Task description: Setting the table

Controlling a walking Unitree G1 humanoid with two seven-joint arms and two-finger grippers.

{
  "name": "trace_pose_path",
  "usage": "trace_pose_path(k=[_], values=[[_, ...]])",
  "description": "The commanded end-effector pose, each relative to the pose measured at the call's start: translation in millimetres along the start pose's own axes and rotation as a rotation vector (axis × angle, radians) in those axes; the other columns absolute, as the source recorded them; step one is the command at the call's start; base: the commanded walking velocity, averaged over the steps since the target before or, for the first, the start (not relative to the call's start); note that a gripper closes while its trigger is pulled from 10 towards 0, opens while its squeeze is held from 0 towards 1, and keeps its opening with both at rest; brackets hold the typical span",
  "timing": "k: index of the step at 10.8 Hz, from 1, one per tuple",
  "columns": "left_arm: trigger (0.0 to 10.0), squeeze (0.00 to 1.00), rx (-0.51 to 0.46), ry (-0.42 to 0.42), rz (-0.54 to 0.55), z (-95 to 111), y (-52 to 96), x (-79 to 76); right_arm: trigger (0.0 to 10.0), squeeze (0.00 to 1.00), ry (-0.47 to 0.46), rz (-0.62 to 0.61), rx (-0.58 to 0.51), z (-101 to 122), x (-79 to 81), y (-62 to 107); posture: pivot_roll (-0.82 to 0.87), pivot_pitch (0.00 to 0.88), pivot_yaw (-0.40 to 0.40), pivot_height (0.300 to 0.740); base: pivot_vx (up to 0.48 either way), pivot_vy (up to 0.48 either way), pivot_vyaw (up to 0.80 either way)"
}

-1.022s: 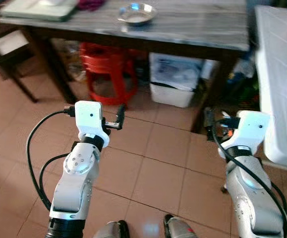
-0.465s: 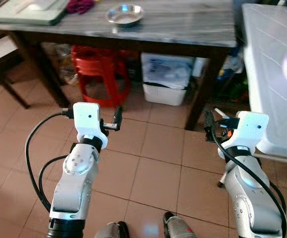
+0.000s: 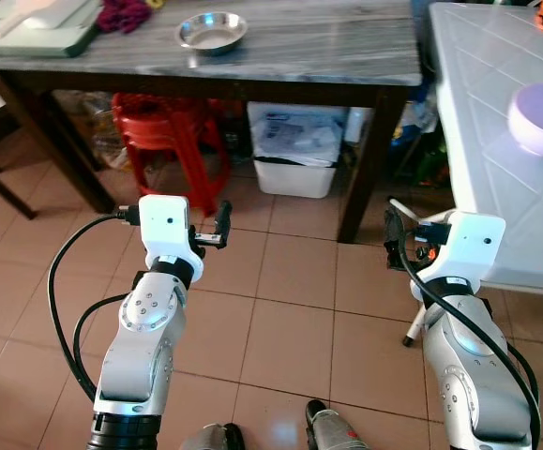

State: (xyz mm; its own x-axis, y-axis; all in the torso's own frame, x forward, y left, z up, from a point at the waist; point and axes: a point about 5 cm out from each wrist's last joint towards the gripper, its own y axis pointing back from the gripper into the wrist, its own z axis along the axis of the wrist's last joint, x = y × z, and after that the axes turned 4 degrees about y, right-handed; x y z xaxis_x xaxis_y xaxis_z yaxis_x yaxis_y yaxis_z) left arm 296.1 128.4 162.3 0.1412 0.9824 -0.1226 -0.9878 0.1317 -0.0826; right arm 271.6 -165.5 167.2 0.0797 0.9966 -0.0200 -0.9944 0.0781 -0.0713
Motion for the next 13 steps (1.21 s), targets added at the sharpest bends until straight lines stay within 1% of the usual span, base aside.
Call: trace_pose_path(k=[1, 4, 5, 7, 10, 13], values=[[10.0, 0.0, 0.012, -0.005, -0.004, -3, 1.3, 1.7, 10.0, 0.0, -0.01, -0.001, -0.001, -1, 0.2, 0.8, -0.19, 0.207, 0.069, 0.74, 0.0, 0.0, -0.59], [10.0, 0.0, 0.016, -0.014, -0.01, -3, 1.8, 0.9, 10.0, 0.0, -0.007, -0.002, -0.004, 0, -0.2, 0.8, -0.19, 0.207, 0.068, 0.74, 0.0, 0.0, 0.0], [10.0, 0.0, 0.016, -0.015, -0.007, -4, 2.3, 0.9, 10.0, 0.0, -0.01, -0.002, -0.024, 3, 0.2, 0.7, -0.19, 0.206, 0.065, 0.74, 0.0, 0.0, 0.0], [10.0, 0.0, -0.003, -0.027, -0.006, -1, 2.2, 0.5, 10.0, 0.0, 0.026, 0.004, -0.068, 10, -1.9, 1.1, -0.19, 0.206, 0.063, 0.74, 0.0, 0.0, 0.0], [10.0, 0.0, 0.001, -0.033, -0.002, -2, 2.7, 2.3, 10.0, 0.0, 0.029, 0.006, -0.061, 6, -5.0, 4.4, -0.19, 0.207, 0.063, 0.74, 0.0, 0.0, 0.0], [10.0, 0.0, 0.002, -0.03, -0.006, -3, 2.2, 0.8, 10.0, 0.0, 0.028, 0.006, -0.068, 7, -4.2, 2.9, -0.19, 0.205, 0.063, 0.74, 0.0, -0.27, 0.0]])
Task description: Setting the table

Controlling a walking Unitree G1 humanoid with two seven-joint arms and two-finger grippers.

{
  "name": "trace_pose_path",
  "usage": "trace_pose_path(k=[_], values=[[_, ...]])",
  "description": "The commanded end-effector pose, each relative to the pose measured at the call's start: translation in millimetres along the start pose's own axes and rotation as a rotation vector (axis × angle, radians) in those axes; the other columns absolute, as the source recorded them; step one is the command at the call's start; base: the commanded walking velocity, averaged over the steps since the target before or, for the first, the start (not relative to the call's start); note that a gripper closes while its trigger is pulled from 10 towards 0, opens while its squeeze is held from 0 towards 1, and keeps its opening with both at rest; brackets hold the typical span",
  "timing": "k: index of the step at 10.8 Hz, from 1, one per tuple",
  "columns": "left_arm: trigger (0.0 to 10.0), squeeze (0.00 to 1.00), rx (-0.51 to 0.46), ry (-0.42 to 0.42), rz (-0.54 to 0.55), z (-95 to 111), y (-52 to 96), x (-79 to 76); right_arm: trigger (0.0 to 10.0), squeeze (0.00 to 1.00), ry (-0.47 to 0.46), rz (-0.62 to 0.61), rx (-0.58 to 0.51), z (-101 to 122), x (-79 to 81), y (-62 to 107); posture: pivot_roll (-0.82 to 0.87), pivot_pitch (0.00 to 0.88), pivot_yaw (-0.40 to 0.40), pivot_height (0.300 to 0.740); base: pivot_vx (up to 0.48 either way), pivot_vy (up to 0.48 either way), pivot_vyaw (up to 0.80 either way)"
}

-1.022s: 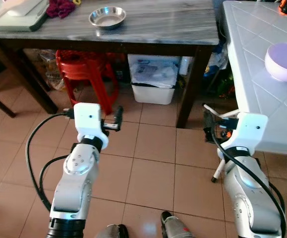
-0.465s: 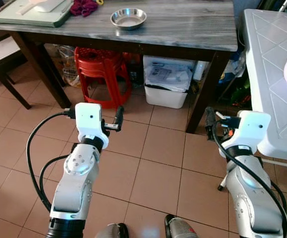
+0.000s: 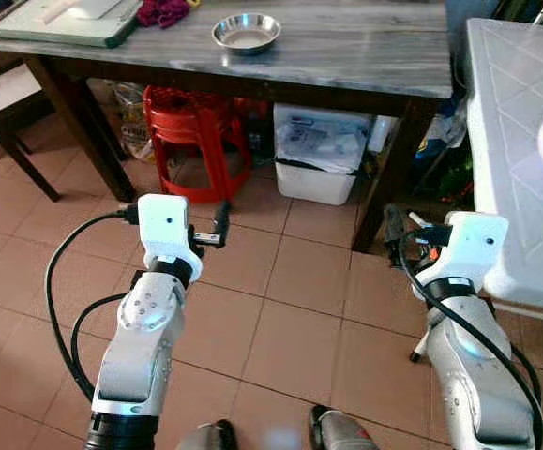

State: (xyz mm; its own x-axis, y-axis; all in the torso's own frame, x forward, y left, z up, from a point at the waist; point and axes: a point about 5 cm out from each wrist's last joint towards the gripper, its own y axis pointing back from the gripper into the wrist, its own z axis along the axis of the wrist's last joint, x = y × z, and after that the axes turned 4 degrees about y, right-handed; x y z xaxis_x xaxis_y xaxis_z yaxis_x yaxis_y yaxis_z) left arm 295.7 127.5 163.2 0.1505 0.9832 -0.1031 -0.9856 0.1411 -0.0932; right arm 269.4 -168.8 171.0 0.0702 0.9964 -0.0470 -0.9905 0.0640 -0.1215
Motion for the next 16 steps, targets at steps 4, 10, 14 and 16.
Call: trace_pose_path(k=[4, 10, 14, 16], values=[[10.0, 0.0, 0.015, -0.008, 0.004, -3.8, 2.0, 1.9, 10.0, 0.0, -0.011, -0.013, -0.009, 2.9, -1.2, 1.0, -0.19, 0.205, 0.062, 0.74, 0.0, -0.306, -0.24], [10.0, 0.0, 0.01, -0.005, -0.002, -4.2, 1.8, 0.3, 10.0, 0.0, -0.017, -0.008, -0.006, 2.3, -0.3, 0.6, -0.19, 0.206, 0.058, 0.74, 0.0, -0.259, -0.38], [10.0, 0.0, -0.008, 0.014, -0.011, -2.8, 2.4, -1.7, 10.0, 0.0, -0.013, -0.009, -0.006, 2.2, -0.7, 0.5, -0.2, 0.208, 0.056, 0.74, 0.0, 0.0, 0.0], [10.0, 0.0, -0.012, 0.011, -0.026, -1.6, 1.7, -3.6, 10.0, 0.0, -0.013, -0.012, -0.008, 2.4, -0.4, 0.3, -0.2, 0.207, 0.059, 0.74, 0.0, 0.0, 0.0]])
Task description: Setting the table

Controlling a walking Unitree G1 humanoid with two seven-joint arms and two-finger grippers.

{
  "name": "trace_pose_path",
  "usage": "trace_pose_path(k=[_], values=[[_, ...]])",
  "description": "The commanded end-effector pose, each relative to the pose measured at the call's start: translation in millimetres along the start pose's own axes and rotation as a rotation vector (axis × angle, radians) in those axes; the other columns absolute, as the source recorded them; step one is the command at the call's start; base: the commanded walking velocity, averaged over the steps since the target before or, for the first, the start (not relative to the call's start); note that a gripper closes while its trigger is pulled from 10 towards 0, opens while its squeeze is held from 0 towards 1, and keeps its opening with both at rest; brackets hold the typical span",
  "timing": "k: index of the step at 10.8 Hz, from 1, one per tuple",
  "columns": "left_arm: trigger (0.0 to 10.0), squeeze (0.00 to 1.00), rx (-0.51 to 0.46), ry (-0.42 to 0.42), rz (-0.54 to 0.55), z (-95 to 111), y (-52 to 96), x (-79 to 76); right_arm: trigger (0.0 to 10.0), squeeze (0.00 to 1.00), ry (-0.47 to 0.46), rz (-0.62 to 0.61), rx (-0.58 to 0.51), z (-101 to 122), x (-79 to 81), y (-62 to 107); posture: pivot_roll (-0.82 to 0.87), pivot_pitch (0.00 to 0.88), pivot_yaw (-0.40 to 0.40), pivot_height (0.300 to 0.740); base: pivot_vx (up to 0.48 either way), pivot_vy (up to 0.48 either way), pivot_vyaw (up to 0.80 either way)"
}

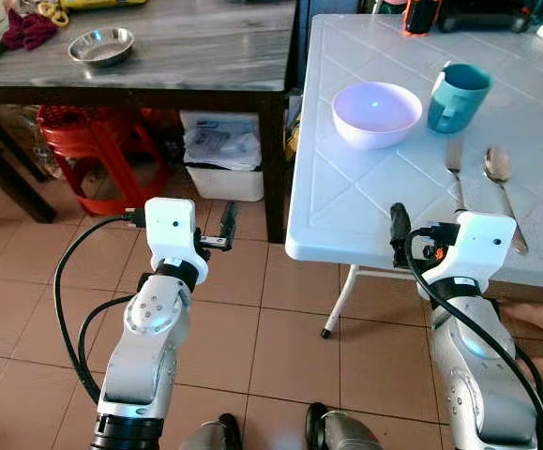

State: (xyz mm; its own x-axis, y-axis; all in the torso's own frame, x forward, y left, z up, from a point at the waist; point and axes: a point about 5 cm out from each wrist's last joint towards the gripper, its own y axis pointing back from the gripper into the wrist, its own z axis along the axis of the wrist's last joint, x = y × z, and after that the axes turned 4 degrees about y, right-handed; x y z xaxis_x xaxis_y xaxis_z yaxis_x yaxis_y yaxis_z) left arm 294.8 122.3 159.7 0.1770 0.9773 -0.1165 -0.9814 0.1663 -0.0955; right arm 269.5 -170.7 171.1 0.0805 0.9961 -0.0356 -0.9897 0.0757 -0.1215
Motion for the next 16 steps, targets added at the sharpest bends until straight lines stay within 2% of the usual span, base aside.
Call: trace_pose_path(k=[1, 4, 12, 16], values=[[10.0, 0.0, -0.01, -0.01, -0.005, 1.9, 1.6, 0.4, 10.0, 0.0, -0.004, 0.0, -0.008, 2.3, 1.7, 0.4, -0.2, 0.207, 0.059, 0.74, 0.0, 0.0, 0.0], [10.0, 0.0, -0.001, -0.003, 0.013, 1.0, 1.4, 2.0, 10.0, 0.0, -0.007, 0.0, -0.004, 1.3, 1.6, -0.2, -0.19, 0.207, 0.057, 0.74, 0.0, 0.0, 0.0], [10.0, 0.0, 0.013, 0.003, 0.004, -0.8, 0.0, 0.6, 10.0, 0.0, 0.007, -0.003, -0.022, 5.6, -0.1, -3.2, -0.2, 0.2, 0.054, 0.74, 0.0, -0.337, 0.0], [10.0, 0.0, -0.01, 0.015, -0.01, 0.4, -0.6, -0.5, 10.0, 0.0, 0.006, 0.002, -0.026, 5.5, 2.0, -3.4, -0.2, 0.197, 0.055, 0.74, 0.0, 0.0, 0.0]])
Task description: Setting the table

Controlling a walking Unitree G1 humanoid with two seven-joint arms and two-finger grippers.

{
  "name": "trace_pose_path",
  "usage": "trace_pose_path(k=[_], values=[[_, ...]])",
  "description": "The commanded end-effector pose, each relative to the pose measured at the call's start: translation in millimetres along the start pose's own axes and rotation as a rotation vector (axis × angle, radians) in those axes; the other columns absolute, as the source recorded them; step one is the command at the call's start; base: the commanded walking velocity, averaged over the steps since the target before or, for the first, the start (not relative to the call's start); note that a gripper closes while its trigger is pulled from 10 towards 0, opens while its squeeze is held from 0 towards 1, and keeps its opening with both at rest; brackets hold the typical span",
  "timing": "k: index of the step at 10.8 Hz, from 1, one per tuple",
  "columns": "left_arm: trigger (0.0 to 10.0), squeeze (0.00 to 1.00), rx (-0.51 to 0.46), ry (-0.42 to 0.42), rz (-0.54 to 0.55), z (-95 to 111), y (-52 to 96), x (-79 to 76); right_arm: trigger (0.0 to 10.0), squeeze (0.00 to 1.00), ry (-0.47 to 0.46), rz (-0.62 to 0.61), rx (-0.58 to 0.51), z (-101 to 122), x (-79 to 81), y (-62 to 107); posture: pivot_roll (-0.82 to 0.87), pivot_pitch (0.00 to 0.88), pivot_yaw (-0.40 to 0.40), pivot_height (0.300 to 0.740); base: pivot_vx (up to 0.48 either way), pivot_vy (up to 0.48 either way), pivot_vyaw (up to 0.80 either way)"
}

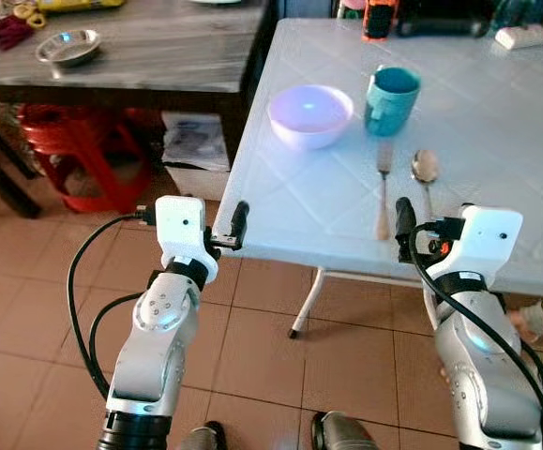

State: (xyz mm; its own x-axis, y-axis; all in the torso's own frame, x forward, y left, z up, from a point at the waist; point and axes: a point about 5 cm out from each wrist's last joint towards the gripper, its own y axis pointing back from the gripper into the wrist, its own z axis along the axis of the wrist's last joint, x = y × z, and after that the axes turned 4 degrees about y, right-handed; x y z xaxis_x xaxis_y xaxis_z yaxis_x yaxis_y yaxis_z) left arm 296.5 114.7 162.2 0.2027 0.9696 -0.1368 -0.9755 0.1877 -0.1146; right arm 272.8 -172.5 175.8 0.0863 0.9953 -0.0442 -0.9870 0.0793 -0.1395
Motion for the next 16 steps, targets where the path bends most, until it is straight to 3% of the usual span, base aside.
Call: trace_pose_path(k=[1, 6, 16], values=[[10.0, 0.0, -0.008, -0.011, 0.015, 0, 2.7, 6.9, 10.0, 0.0, -0.003, 0.005, -0.009, 2, 3.1, 0.4, -0.2, 0.199, 0.055, 0.74, 0.0, 0.0, 0.0], [10.0, 0.0, -0.062, 0.024, -0.047, 11, -1.5, 0.7, 10.0, 0.0, 0.02, 0.013, -0.092, 20, 6.7, 0.2, -0.2, 0.202, 0.062, 0.74, 0.051, 0.0, 0.0], [10.0, 0.0, -0.031, 0.047, -0.093, 5, 2.6, 0.1, 10.0, 0.0, 0.016, 0.04, -0.057, 13, 11.3, 3.1, -0.2, 0.202, 0.064, 0.74, 0.311, 0.0, 0.0]])
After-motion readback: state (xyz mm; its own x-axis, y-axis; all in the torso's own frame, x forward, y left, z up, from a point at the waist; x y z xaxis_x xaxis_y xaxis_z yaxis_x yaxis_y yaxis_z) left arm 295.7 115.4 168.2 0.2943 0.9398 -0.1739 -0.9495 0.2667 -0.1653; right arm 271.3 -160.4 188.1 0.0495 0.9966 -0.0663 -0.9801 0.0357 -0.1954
